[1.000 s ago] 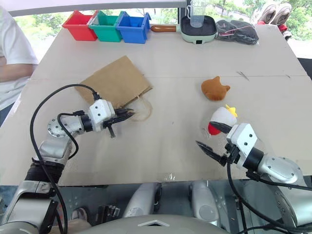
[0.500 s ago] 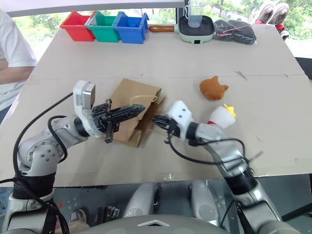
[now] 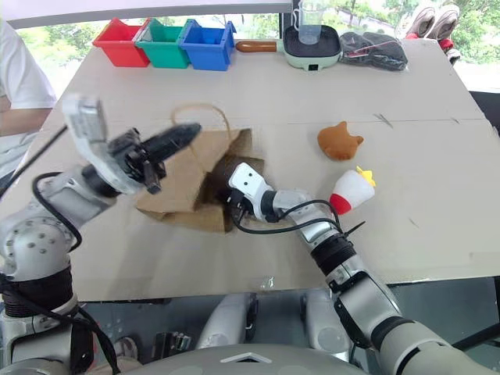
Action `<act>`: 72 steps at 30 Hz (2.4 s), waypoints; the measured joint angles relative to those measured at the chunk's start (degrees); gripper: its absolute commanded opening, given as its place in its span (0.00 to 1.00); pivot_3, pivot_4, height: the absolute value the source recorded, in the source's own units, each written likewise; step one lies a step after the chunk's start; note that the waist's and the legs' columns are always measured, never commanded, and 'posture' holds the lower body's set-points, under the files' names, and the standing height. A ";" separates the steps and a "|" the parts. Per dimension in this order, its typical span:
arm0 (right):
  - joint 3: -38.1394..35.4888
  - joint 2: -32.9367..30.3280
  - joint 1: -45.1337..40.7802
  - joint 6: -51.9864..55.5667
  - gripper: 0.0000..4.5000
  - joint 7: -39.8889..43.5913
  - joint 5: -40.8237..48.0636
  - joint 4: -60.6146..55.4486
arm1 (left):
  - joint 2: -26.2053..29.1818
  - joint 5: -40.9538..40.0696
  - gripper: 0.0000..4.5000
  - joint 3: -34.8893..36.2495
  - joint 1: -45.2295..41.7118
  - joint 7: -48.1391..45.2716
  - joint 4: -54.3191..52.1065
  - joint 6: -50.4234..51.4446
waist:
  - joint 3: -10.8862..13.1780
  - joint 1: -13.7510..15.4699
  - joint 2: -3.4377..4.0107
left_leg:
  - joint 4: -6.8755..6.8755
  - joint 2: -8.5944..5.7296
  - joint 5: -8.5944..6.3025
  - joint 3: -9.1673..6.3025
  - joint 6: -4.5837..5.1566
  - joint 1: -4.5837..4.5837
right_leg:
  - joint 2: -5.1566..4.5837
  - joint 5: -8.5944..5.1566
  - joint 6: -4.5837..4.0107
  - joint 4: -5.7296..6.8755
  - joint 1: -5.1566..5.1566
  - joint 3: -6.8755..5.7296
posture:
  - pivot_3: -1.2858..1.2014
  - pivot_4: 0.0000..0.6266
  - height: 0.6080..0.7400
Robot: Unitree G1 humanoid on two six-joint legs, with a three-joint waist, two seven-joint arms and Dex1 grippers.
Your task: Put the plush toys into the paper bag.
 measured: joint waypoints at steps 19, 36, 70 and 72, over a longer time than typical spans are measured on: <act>-15.75 -15.18 17.10 18.93 0.79 -0.68 12.17 -44.86 | -4.29 4.60 0.00 -5.47 3.11 -2.25 -1.29 -3.77 | 0.08 1.22 0.11 | -0.11 -0.06 0.01 -0.06 -0.02 -0.25 | -0.07 -0.02 -0.01 -0.08 -0.15 -0.03 | 0.52 0.24 1.00; -30.06 -38.20 31.40 51.26 0.60 -14.37 13.40 -59.34 | -8.58 12.71 0.00 -10.43 1.18 -6.25 2.48 -8.30 | 0.04 1.26 0.05 | -0.07 -0.07 0.01 0.39 0.00 -0.23 | -0.01 -0.03 0.02 -0.29 -0.05 0.07 | 0.52 0.24 1.00; 1.36 -12.29 -0.95 21.33 0.03 -0.23 8.69 -25.59 | -14.07 14.44 0.00 -11.75 3.23 -6.23 0.56 -12.85 | 0.12 0.70 0.09 | -0.06 -0.07 0.01 0.04 -0.01 -0.29 | -0.02 -0.01 0.01 -0.22 -0.13 -0.06 | 0.52 0.24 1.00; 1.58 -11.58 -3.41 18.59 0.08 2.25 7.38 -20.86 | -13.82 14.72 0.00 -11.50 3.90 -7.29 1.23 -13.30 | 0.12 0.60 0.09 | -0.06 -0.08 0.01 0.04 -0.01 -0.30 | -0.02 -0.01 0.01 -0.22 -0.13 -0.08 | 0.52 0.24 1.00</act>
